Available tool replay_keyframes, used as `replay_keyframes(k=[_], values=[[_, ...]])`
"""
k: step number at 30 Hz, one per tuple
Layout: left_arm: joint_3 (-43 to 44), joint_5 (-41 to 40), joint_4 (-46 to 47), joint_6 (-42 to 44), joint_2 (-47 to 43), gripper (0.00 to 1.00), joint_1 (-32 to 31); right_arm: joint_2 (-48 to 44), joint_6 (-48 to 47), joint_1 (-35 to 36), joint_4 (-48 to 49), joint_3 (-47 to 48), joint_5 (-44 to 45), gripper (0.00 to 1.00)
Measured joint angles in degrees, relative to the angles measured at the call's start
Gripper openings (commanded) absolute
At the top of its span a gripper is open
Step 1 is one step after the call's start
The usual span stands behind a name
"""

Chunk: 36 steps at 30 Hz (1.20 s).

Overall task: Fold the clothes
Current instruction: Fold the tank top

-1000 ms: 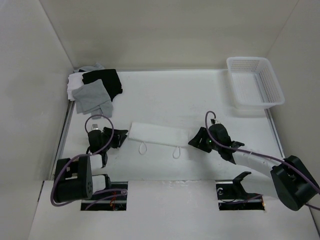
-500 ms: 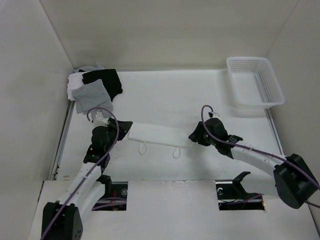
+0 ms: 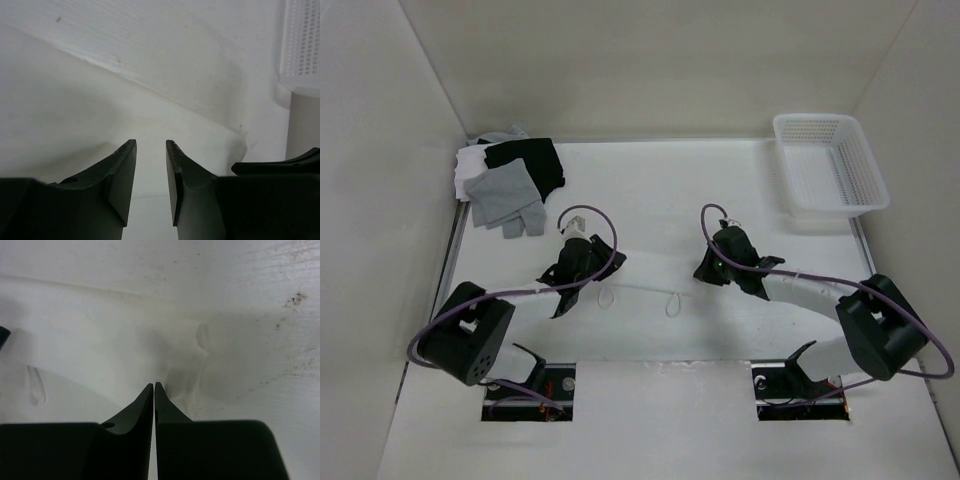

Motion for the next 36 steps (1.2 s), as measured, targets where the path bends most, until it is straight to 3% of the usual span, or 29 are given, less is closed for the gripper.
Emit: replay_keyframes(k=[10, 18, 22, 26, 31, 33, 36], values=[[-2.4, 2.3, 6.3, -0.8, 4.2, 0.28, 9.0, 2.1, 0.9, -3.7, 2.9, -3.3, -1.2, 0.14], [-4.2, 4.8, 6.8, -1.4, 3.2, 0.27, 11.6, -1.7, 3.2, -6.9, 5.3, -6.4, -3.3, 0.32], [-4.4, 5.2, 6.1, -1.6, -2.3, 0.28, 10.4, -8.2, 4.3, -7.6, 5.9, -8.7, -3.3, 0.48], [-4.4, 5.3, 5.4, -1.5, -8.6, 0.29, 6.7, -6.6, 5.4, -8.3, 8.1, -9.7, -3.8, 0.58], [-4.4, 5.3, 2.6, -0.8, -13.4, 0.3, 5.8, -0.8, 8.5, -8.6, 14.5, -10.6, -5.2, 0.59], [-4.4, 5.3, 1.3, -0.7, -15.3, 0.3, 6.4, 0.9, 9.6, -8.5, 17.3, -10.6, -5.5, 0.55], [-4.4, 5.3, 0.3, -0.6, -17.7, 0.3, 7.5, 4.2, 11.6, -8.5, 21.9, -10.6, -6.5, 0.39]])
